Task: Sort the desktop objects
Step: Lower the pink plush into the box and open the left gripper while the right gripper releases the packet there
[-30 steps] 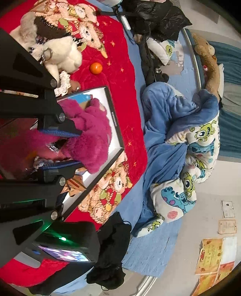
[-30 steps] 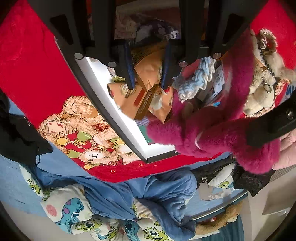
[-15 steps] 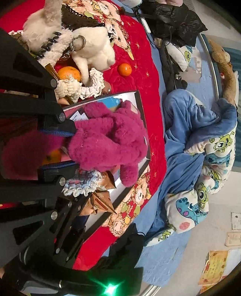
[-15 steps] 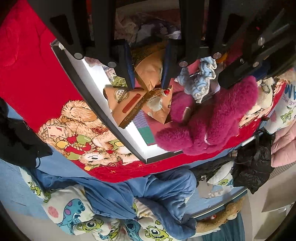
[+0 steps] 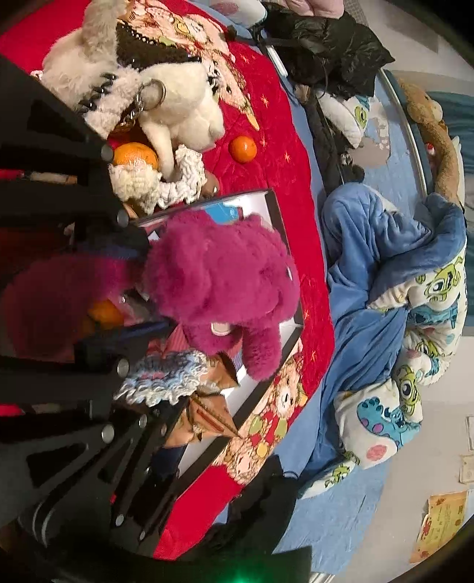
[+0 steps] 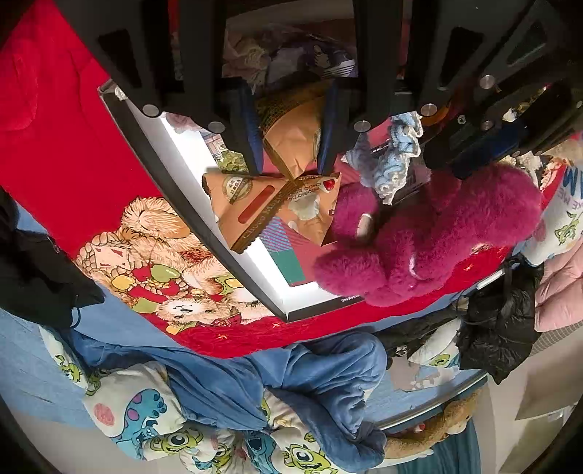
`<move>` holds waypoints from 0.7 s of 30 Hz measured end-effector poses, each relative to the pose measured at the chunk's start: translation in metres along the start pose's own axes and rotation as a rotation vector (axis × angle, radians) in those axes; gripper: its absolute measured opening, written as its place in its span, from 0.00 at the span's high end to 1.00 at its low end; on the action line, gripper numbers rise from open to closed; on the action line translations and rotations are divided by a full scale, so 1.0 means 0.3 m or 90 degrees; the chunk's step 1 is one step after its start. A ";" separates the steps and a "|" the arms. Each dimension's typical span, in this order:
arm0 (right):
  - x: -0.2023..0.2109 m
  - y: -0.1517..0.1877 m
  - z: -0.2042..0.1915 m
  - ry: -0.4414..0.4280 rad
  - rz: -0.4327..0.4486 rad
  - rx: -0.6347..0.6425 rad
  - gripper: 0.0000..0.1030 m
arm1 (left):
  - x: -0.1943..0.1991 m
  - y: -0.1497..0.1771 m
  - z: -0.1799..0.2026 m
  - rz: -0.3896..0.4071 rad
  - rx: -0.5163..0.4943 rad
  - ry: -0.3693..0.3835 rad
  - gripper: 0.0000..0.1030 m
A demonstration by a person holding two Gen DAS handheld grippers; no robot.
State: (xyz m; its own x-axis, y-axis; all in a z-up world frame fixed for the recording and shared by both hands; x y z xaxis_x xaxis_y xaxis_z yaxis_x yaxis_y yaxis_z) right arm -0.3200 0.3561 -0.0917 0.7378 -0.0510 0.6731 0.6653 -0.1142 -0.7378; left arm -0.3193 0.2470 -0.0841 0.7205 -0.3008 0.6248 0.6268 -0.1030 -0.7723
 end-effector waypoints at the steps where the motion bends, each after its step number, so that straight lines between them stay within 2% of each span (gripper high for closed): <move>1: 0.001 -0.001 0.001 0.002 0.000 0.001 0.69 | 0.002 -0.004 -0.008 0.002 0.001 -0.004 0.56; 3: 0.005 -0.005 0.005 0.004 0.001 -0.003 0.69 | 0.008 -0.012 -0.023 0.007 0.007 -0.004 0.47; 5: 0.010 -0.012 0.013 0.002 0.005 -0.011 0.65 | 0.016 -0.018 -0.040 0.011 0.013 -0.011 0.33; 6: 0.011 -0.015 0.018 0.002 0.006 -0.015 0.64 | 0.023 -0.023 -0.050 0.015 0.015 -0.014 0.31; 7: 0.015 -0.019 0.024 0.001 0.009 -0.020 0.58 | 0.028 -0.028 -0.056 0.017 0.017 -0.013 0.26; 9: 0.024 -0.030 0.041 0.010 0.015 -0.029 0.39 | 0.043 -0.040 -0.069 0.022 0.022 -0.008 0.11; 10: 0.028 -0.035 0.057 0.017 0.019 -0.037 0.25 | 0.050 -0.046 -0.076 0.026 0.023 -0.009 0.00; 11: 0.032 -0.041 0.073 0.016 0.024 -0.050 0.17 | 0.059 -0.053 -0.082 0.031 0.025 -0.006 0.00; 14: 0.046 -0.052 0.086 -0.034 0.022 -0.081 0.09 | 0.073 -0.055 -0.088 0.031 0.027 0.001 0.00; 15: 0.050 -0.055 0.085 -0.033 0.023 -0.081 0.07 | 0.077 -0.056 -0.090 0.034 0.027 0.001 0.00; 21: 0.062 -0.060 0.085 -0.019 0.026 -0.080 0.04 | 0.076 -0.059 -0.087 0.031 0.030 0.005 0.00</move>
State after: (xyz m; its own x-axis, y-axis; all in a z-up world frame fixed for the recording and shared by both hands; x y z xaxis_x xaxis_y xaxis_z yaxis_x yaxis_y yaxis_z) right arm -0.3154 0.3825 -0.0673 0.7685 -0.0284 0.6393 0.6162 -0.2363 -0.7513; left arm -0.3217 0.2172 -0.0591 0.7484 -0.3113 0.5856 0.6042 -0.0440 -0.7956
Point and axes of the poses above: each gripper's, at about its wrist camera, not at the fingertips, and x roughly against the way its jaws point, z to its right, y to its underside, the point moved 10 cm from there along -x, roughly the way its jaws point, and after that the axes turned 7 degrees about y, right-handed, at the moved point
